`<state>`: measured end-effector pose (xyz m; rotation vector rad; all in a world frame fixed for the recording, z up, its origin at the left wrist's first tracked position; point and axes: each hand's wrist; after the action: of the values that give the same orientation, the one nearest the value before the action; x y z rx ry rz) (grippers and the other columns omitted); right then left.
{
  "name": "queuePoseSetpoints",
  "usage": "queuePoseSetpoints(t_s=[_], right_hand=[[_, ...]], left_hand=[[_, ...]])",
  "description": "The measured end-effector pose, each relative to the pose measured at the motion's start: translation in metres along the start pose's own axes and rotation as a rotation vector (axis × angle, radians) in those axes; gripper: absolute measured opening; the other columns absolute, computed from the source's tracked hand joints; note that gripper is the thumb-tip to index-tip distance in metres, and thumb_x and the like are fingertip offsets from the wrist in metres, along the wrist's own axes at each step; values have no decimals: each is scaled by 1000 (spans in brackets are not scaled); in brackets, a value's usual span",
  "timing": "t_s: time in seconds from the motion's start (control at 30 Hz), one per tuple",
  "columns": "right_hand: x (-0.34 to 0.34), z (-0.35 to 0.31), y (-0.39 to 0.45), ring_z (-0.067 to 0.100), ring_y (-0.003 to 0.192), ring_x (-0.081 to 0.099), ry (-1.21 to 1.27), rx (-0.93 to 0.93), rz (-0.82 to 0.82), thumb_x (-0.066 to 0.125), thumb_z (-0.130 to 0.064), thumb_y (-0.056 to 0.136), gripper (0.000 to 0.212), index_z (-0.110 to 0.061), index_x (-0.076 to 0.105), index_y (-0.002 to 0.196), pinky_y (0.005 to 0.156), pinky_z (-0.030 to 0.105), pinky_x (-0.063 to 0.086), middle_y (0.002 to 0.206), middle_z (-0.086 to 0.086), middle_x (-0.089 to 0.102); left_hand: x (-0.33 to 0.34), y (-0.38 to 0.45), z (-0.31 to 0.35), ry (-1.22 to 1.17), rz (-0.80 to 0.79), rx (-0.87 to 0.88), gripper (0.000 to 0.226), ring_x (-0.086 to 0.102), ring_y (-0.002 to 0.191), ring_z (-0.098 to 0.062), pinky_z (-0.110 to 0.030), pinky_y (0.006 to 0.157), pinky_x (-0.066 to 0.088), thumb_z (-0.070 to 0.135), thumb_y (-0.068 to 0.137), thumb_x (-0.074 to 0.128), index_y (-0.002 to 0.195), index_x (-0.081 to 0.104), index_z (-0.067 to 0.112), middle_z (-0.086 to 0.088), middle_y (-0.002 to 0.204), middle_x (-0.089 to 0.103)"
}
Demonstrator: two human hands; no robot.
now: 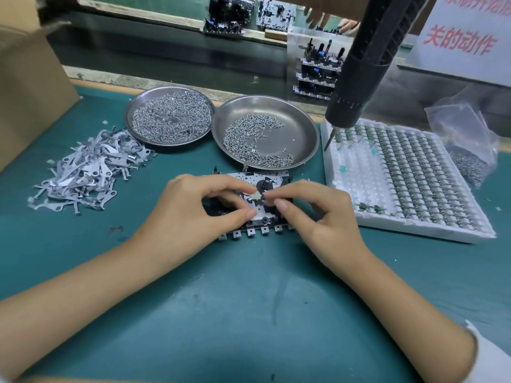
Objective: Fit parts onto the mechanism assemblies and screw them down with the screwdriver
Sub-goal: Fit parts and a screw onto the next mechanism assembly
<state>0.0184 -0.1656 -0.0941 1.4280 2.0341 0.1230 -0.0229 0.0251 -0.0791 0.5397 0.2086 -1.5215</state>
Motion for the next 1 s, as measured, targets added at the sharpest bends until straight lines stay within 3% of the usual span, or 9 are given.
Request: queuePoseSetpoints(t_s=[0.2,0.27,0.33,0.43,0.5,0.6,0.73,0.83,1.0], right_hand=[[2,-2,2,11,85,67,134,115,119,60,-10,84,17,-21,70,93,80,22,50,83,-2,71],[4,-1,1,8,82,67,89,68,129,60,-8,85,18,-17,70,96,77,20,50,82,-4,70],[4,0,1,11,80,67,57,23,156,60,-5,85,19,-15,71,97,75,21,51,82,-1,70],[5,1,1,13,79,67,57,11,190,59,-5,86,20,-17,70,97,72,24,53,82,1,71],[5,2,1,12,80,67,60,14,191,59,-7,86,20,-18,70,97,72,23,52,82,0,71],[5,3,1,10,80,67,61,14,184,60,-7,85,21,-21,71,97,73,21,52,81,0,71],[5,4,1,3,79,65,68,-4,175,60,-6,84,23,-21,70,97,73,12,47,81,-2,70],[5,4,1,4,79,66,75,-6,179,61,-6,84,23,-23,70,96,73,14,49,80,-4,70],[5,4,1,6,79,66,60,-8,182,60,-7,84,23,-23,70,97,73,18,51,80,-4,70]], left_hand=[[-8,6,0,46,79,95,23,63,78,-3,-12,78,46,38,74,74,95,72,31,16,81,70],[-17,17,-5,185,201,201,18,61,81,0,-9,81,42,31,86,68,100,73,22,16,89,69],[-33,36,-17,368,340,225,19,59,86,-9,-19,85,43,20,92,61,107,71,12,1,97,69],[-59,72,-38,698,335,20,30,55,105,-37,-43,94,41,18,95,55,124,62,12,-17,120,62],[-68,90,-47,820,239,-141,35,51,116,-39,-45,97,39,24,95,56,129,58,16,-17,128,57],[-69,102,-49,780,215,-231,24,56,112,-34,-39,96,42,27,90,64,113,69,19,-13,115,67],[-66,100,-49,843,316,-174,11,61,100,-28,-33,88,33,26,89,66,94,74,22,-6,97,72],[-65,95,-47,861,392,-107,11,59,97,-28,-33,80,24,28,89,65,91,75,24,-3,94,71],[-60,80,-37,588,492,19,14,62,85,-25,-27,81,42,19,88,66,98,74,13,-5,93,72]])
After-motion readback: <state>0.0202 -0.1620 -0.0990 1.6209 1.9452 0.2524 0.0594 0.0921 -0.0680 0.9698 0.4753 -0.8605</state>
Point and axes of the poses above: each hand's wrist, its own y-axis towards the middle knuckle, its own x-axis out of the palm, z = x × y
